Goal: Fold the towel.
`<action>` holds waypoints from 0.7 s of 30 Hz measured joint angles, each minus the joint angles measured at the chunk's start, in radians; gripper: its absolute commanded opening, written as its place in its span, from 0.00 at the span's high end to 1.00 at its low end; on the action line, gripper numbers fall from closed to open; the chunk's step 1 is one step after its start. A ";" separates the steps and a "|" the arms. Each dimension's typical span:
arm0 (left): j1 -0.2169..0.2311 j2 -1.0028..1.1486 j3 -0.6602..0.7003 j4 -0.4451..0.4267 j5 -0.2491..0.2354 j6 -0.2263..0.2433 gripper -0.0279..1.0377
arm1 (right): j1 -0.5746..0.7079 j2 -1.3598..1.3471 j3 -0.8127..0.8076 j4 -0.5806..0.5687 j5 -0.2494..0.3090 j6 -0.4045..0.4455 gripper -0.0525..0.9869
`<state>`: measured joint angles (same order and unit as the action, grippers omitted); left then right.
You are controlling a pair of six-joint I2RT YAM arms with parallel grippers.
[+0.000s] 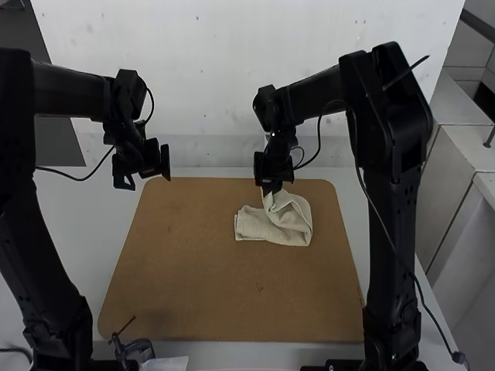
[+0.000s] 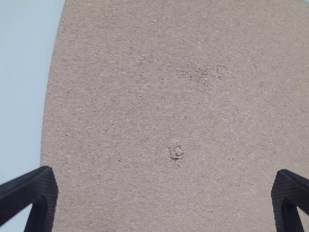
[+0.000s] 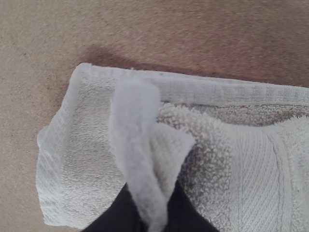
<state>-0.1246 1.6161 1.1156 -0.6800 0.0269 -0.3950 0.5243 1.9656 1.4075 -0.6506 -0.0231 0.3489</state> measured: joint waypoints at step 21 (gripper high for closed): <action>0.047 0.000 -0.040 0.018 0.001 0.035 0.03 | 0.124 0.059 0.089 0.009 0.028 0.069 0.44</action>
<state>-0.0780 1.6165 1.0756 -0.6621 0.0277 -0.3599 0.6479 2.0247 1.4967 -0.6418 0.0048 0.4179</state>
